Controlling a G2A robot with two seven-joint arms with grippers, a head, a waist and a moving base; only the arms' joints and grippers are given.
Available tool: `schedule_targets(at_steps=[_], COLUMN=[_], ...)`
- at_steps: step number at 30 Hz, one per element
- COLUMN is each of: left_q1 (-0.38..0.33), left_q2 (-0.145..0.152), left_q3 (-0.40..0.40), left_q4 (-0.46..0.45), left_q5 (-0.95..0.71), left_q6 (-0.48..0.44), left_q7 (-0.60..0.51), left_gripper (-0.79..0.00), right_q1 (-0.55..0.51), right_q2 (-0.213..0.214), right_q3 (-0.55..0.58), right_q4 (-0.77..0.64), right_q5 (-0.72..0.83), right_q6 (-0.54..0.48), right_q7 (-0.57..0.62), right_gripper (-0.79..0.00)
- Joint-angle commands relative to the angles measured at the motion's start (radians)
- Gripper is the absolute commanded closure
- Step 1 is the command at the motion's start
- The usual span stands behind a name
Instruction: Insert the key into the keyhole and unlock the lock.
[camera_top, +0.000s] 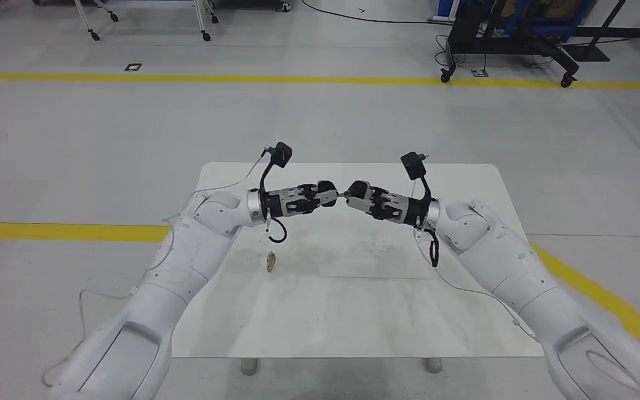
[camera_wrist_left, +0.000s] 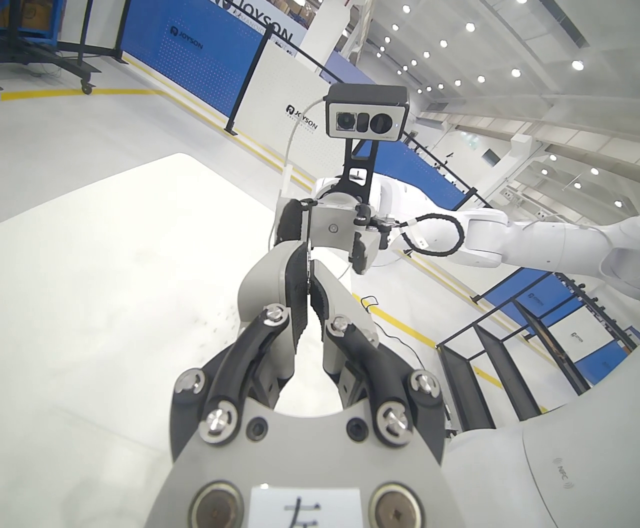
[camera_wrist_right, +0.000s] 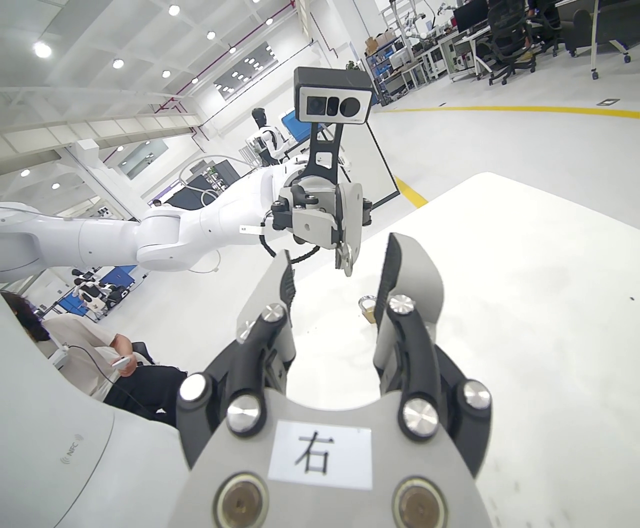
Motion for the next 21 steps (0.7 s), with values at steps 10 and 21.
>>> schedule_targets(at_steps=[10, 21], left_q1=[0.018, 0.014], left_q2=[0.007, 0.011], left_q3=[0.008, 0.035], left_q4=[-0.031, -0.035], left_q5=[0.121, 0.136], left_q6=[0.0, 0.0], left_q7=[0.084, 0.11], left_gripper=[0.0, 0.0], right_q1=[-0.007, -0.003], right_q2=[-0.013, -0.032], right_q3=[0.024, 0.042], right_q4=[0.01, 0.033], right_q5=[0.006, 0.025], right_q6=[0.0, 0.0], right_q7=[0.063, 0.121], right_gripper=[-0.339, 0.0])
